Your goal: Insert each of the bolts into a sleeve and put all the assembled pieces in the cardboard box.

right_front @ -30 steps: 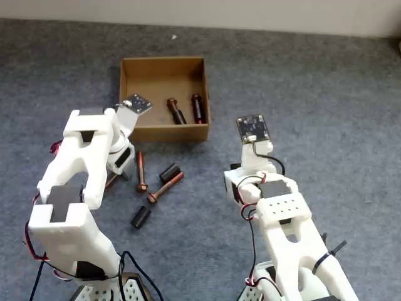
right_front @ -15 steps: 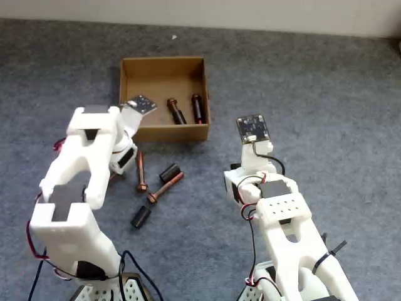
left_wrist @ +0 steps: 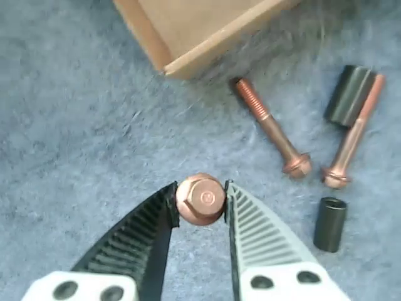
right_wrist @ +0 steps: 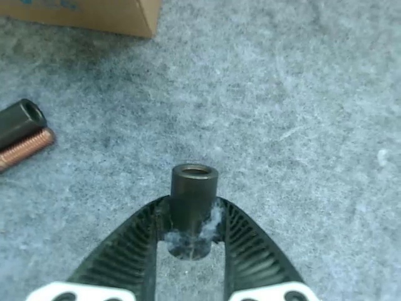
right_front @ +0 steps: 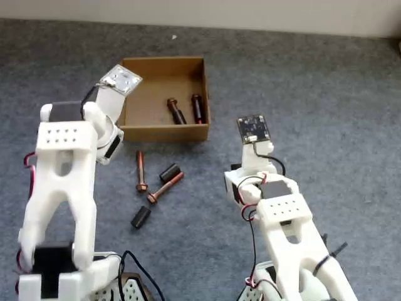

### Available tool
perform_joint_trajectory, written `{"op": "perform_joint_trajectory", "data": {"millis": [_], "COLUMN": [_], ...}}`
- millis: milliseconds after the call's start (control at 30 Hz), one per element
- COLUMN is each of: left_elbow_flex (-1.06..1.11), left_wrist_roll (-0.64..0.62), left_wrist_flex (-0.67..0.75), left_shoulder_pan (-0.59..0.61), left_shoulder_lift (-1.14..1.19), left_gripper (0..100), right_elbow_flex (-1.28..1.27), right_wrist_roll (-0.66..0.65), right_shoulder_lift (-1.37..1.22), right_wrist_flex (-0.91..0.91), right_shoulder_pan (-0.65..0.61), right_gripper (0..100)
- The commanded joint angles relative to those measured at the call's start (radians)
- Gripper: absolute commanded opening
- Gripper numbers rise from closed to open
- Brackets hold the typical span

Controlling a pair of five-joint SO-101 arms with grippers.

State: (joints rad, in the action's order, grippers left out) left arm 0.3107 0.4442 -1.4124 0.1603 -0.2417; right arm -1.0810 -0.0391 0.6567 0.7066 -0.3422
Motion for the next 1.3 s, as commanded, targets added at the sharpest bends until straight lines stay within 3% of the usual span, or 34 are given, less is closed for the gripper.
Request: {"op": "perform_joint_trajectory", "data": {"millis": [0, 233, 533, 967, 1267], "left_elbow_flex": [0.035, 0.139, 0.139, -0.039, -0.081], "left_wrist_roll": [-0.058, -0.227, -0.342, -0.505, -0.509], "left_wrist_flex": [-0.002, 0.109, 0.115, 0.041, 0.015], "left_shoulder_pan": [-0.071, -0.162, -0.265, -0.446, -0.575], "left_shoulder_lift": [-0.159, -0.41, -0.578, -0.7, -0.7], "left_gripper": [1, 1, 1, 1, 1], "right_elbow_flex": [0.013, -0.116, -0.242, -0.611, -0.702], "right_wrist_roll": [0.011, 0.009, 0.003, 0.002, -0.04], "right_shoulder_lift": [0.154, 0.559, 0.891, 1.076, 1.153], "right_wrist_flex": [0.045, 0.056, 0.038, -0.473, -0.581], "right_shoulder_pan": [0.005, -0.061, -0.193, -0.331, -0.395], "right_gripper": [0.5, 0.5, 0.5, 0.5, 0.5]}}
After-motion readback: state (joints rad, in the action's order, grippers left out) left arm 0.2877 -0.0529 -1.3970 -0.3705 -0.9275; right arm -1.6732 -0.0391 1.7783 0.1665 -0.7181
